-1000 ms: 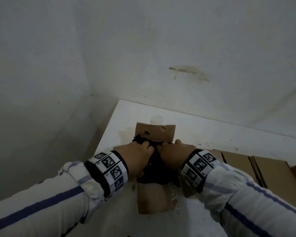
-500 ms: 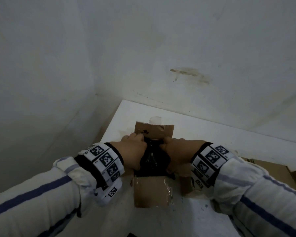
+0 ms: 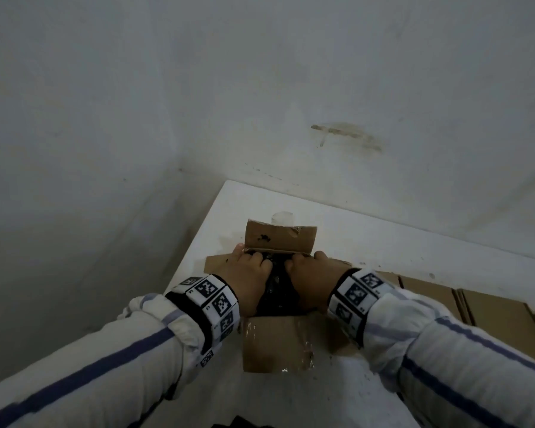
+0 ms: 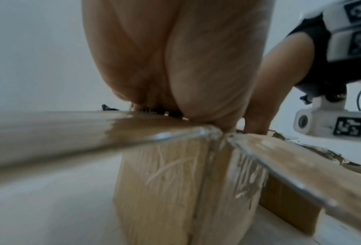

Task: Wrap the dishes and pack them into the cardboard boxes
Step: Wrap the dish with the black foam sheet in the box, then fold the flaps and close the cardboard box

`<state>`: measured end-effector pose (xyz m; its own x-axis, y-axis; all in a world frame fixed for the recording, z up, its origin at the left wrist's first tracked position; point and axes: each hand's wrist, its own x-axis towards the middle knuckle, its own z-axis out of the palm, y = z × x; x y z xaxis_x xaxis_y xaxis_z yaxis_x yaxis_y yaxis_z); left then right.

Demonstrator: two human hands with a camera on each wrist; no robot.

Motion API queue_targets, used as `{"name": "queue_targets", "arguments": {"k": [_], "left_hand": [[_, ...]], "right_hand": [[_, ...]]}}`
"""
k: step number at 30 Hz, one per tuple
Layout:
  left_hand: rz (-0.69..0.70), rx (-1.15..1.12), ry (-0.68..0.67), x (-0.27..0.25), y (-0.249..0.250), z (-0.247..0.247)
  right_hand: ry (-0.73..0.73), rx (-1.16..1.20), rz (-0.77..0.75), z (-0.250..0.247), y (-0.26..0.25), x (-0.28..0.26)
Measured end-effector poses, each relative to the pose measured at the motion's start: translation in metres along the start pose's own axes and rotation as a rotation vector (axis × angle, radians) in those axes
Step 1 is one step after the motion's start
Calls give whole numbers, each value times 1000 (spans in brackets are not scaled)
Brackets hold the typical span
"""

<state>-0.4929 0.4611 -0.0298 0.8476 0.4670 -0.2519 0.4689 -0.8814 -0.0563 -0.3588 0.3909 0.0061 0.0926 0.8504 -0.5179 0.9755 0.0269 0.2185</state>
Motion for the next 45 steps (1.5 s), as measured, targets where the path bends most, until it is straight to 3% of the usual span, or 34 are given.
{"name": "queue_targets", "arguments": {"k": [2, 7, 12, 15, 17, 19, 21, 23, 25, 27, 30, 32, 35, 38, 43, 45], "left_hand": [[14, -14, 11, 0, -1, 0], [19, -37, 11, 5, 3, 0], [24, -97, -6, 4, 0, 3], [31, -237, -74, 1, -10, -9], [24, -442, -7, -5, -22, -18], [-97, -593, 166, -14, -36, -23], [-323, -641, 279, -22, -49, -19], [-536, -681, 138, -29, -55, -12], [-635, -787, -8, -33, -53, -10], [-677, -928, 28, -35, -47, -13], [-666, -1157, 295, -31, -37, -19], [-624, -1288, 380, -30, -24, -27], [-567, -1309, 303, -22, -8, -28], [-497, -1086, 232, -13, 7, -26], [-445, -859, 186, -5, 17, -13], [-396, -816, 191, -6, 16, -11]], "right_hand": [[-88, 87, 14, -13, 3, 2], [-99, 204, -25, -16, -13, 14], [27, 223, 27, 6, -23, 21], [-16, 316, 7, 4, -9, 15], [-9, 388, -5, 0, 7, 11], [46, 385, 36, -2, 24, 3], [90, 361, 140, 1, 37, -6], [126, 374, 230, 10, 43, -13], [125, 412, 275, 20, 45, -18], [106, 449, 301, 27, 46, -19], [115, 459, 325, 29, 49, -22], [116, 461, 334, 28, 50, -24], [135, 464, 351, 22, 54, -28], [177, 581, 296, 10, 60, -29], [427, 889, 216, -4, 52, -31], [457, 941, 169, -3, 42, -30]]}}
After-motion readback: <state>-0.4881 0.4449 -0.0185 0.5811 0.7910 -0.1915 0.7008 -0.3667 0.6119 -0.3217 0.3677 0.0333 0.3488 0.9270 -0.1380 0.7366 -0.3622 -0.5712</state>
